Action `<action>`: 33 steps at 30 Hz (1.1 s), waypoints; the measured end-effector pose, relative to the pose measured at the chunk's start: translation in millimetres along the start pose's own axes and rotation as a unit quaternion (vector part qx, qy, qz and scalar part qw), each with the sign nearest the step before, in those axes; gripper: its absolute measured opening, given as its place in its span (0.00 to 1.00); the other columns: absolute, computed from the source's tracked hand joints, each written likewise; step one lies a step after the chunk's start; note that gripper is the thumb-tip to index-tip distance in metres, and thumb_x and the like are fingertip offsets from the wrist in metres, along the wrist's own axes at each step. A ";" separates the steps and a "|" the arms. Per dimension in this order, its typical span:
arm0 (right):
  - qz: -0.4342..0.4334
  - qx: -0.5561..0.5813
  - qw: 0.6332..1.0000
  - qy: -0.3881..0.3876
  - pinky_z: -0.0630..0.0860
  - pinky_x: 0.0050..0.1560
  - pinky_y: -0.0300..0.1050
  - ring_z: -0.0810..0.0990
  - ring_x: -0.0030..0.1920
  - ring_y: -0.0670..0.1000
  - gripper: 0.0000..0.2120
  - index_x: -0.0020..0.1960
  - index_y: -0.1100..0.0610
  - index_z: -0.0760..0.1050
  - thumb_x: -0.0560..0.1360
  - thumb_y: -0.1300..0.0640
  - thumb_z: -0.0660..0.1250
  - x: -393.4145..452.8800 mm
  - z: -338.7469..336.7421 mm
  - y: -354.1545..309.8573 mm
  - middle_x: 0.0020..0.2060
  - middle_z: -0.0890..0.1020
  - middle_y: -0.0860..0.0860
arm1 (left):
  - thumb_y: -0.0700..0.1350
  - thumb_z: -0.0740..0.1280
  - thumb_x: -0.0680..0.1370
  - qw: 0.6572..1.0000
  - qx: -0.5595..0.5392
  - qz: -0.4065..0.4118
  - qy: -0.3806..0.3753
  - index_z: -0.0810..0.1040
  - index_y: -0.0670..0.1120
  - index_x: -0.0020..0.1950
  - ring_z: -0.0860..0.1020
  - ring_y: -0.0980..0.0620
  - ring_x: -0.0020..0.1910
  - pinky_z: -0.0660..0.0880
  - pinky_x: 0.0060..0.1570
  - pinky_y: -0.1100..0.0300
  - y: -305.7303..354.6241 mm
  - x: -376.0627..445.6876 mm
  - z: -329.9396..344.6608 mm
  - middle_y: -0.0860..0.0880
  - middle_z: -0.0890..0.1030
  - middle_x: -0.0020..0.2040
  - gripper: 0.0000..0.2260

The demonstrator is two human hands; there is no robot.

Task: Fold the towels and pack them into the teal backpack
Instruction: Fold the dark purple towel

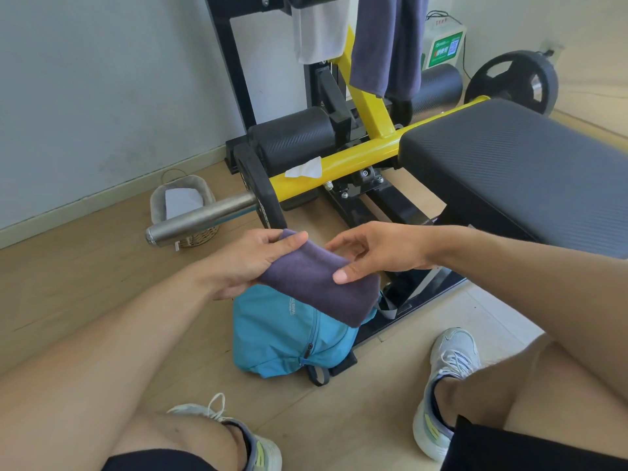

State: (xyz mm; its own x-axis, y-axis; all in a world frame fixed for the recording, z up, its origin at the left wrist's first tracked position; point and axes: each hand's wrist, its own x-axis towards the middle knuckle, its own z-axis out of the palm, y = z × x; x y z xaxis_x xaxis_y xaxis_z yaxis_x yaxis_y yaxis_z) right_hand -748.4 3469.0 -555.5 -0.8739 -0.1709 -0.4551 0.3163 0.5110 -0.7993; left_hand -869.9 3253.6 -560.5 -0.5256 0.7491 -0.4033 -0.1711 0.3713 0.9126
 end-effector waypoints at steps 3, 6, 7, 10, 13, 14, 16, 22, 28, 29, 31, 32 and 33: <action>-0.016 0.062 0.997 0.038 0.78 0.66 0.57 0.84 0.59 0.51 0.41 0.77 0.50 0.66 0.68 0.39 0.74 7.2 5.9 -4.5 0.59 0.85 0.51 | 0.54 0.71 0.72 1.000 -0.003 -0.005 -0.014 0.85 0.42 0.53 0.85 0.51 0.45 0.81 0.45 0.60 -1.2 1.4 2.9 0.42 0.87 0.48 0.18; -0.016 0.071 0.997 0.026 0.79 0.65 0.53 0.84 0.60 0.49 0.38 0.78 0.45 0.64 0.72 0.37 0.73 12.5 11.3 -9.5 0.62 0.83 0.49 | 0.56 0.70 0.72 1.000 -0.023 -0.006 -0.012 0.85 0.40 0.54 0.84 0.49 0.46 0.82 0.46 0.58 -1.3 3.2 4.8 0.41 0.86 0.49 0.21; -0.015 0.068 0.997 0.019 0.79 0.65 0.52 0.83 0.60 0.48 0.34 0.77 0.45 0.66 0.74 0.38 0.71 13.7 14.0 -10.8 0.63 0.83 0.48 | 0.56 0.70 0.73 1.000 -0.030 -0.005 -0.007 0.85 0.40 0.55 0.84 0.49 0.46 0.82 0.46 0.58 -0.9 3.9 4.9 0.41 0.86 0.49 0.21; -0.019 0.056 0.998 0.020 0.79 0.64 0.52 0.84 0.59 0.49 0.22 0.71 0.49 0.74 0.79 0.43 0.67 15.7 20.3 -13.5 0.60 0.84 0.48 | 0.56 0.72 0.72 0.999 -0.025 0.002 0.025 0.84 0.38 0.57 0.84 0.46 0.49 0.82 0.47 0.55 -1.4 6.3 4.1 0.38 0.86 0.53 0.24; -0.006 0.018 0.999 0.043 0.81 0.62 0.52 0.85 0.56 0.49 0.17 0.66 0.51 0.78 0.80 0.45 0.67 17.9 19.7 -12.4 0.56 0.86 0.48 | 0.55 0.74 0.73 0.996 0.024 0.015 0.081 0.85 0.40 0.54 0.84 0.47 0.47 0.81 0.41 0.56 -5.8 7.5 1.9 0.39 0.86 0.52 0.20; 0.002 -0.004 0.999 0.051 0.81 0.61 0.52 0.85 0.55 0.49 0.16 0.65 0.50 0.78 0.80 0.45 0.68 18.2 18.9 -11.6 0.55 0.86 0.48 | 0.53 0.74 0.74 0.994 0.043 0.016 0.096 0.85 0.41 0.53 0.84 0.48 0.45 0.82 0.39 0.57 -7.4 7.9 1.0 0.40 0.86 0.50 0.17; 0.019 -0.065 0.995 0.067 0.80 0.62 0.52 0.84 0.55 0.49 0.12 0.61 0.49 0.78 0.80 0.47 0.69 19.5 16.1 -6.6 0.54 0.85 0.47 | 0.50 0.73 0.78 0.992 0.059 0.010 0.110 0.84 0.41 0.55 0.86 0.46 0.47 0.84 0.40 0.56 -10.7 9.5 -0.7 0.41 0.87 0.50 0.13; 0.157 -0.199 0.959 0.130 0.73 0.57 0.49 0.79 0.56 0.55 0.17 0.66 0.52 0.76 0.80 0.46 0.67 28.5 1.6 25.3 0.56 0.81 0.52 | 0.48 0.72 0.79 0.985 0.128 -0.031 0.109 0.81 0.43 0.59 0.85 0.48 0.54 0.83 0.51 0.51 -23.0 22.7 -5.5 0.47 0.85 0.54 0.12; 0.281 -0.042 0.935 0.211 0.74 0.65 0.55 0.79 0.60 0.59 0.20 0.68 0.58 0.74 0.82 0.47 0.64 48.5 9.3 63.8 0.60 0.81 0.58 | 0.50 0.74 0.78 0.951 0.299 -0.075 0.007 0.77 0.44 0.67 0.82 0.44 0.57 0.76 0.43 0.58 -40.0 44.7 4.8 0.44 0.82 0.59 0.20; 0.301 0.023 0.923 0.239 0.73 0.66 0.57 0.79 0.60 0.60 0.19 0.67 0.58 0.74 0.82 0.47 0.64 55.4 15.4 71.5 0.60 0.81 0.59 | 0.51 0.74 0.77 0.938 0.337 -0.084 -0.015 0.76 0.45 0.68 0.81 0.44 0.59 0.76 0.45 0.59 -42.9 48.7 5.9 0.45 0.81 0.61 0.22; 0.336 0.207 0.872 0.290 0.72 0.68 0.58 0.78 0.61 0.61 0.19 0.66 0.59 0.74 0.82 0.48 0.63 68.9 35.5 85.8 0.57 0.80 0.60 | 0.55 0.74 0.77 0.913 0.391 -0.111 -0.044 0.75 0.48 0.70 0.80 0.44 0.60 0.78 0.56 0.55 -47.7 55.2 7.4 0.46 0.80 0.64 0.24; 0.353 0.303 0.833 0.299 0.72 0.68 0.57 0.78 0.62 0.61 0.18 0.66 0.60 0.73 0.83 0.49 0.63 74.1 49.1 92.5 0.54 0.80 0.60 | 0.56 0.73 0.77 0.904 0.406 -0.125 -0.054 0.75 0.49 0.70 0.80 0.44 0.60 0.78 0.61 0.51 -49.5 58.3 8.0 0.46 0.80 0.64 0.24; 0.367 0.373 0.801 0.292 0.73 0.66 0.57 0.78 0.62 0.61 0.18 0.65 0.61 0.72 0.83 0.50 0.64 76.9 64.1 99.8 0.52 0.79 0.60 | 0.57 0.73 0.77 0.898 0.414 -0.134 -0.061 0.75 0.50 0.69 0.80 0.44 0.60 0.77 0.63 0.49 -50.9 61.2 8.7 0.46 0.79 0.64 0.24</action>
State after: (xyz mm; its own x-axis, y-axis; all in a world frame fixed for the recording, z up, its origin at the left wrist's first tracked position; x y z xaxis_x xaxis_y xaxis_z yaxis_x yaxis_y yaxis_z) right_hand -760.4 3452.9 -695.5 -0.3067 0.4796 -0.8221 0.7651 -0.3896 -0.5127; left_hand -886.2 3285.3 -632.3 -0.4534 0.6081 -0.6517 0.4278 0.7899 0.4395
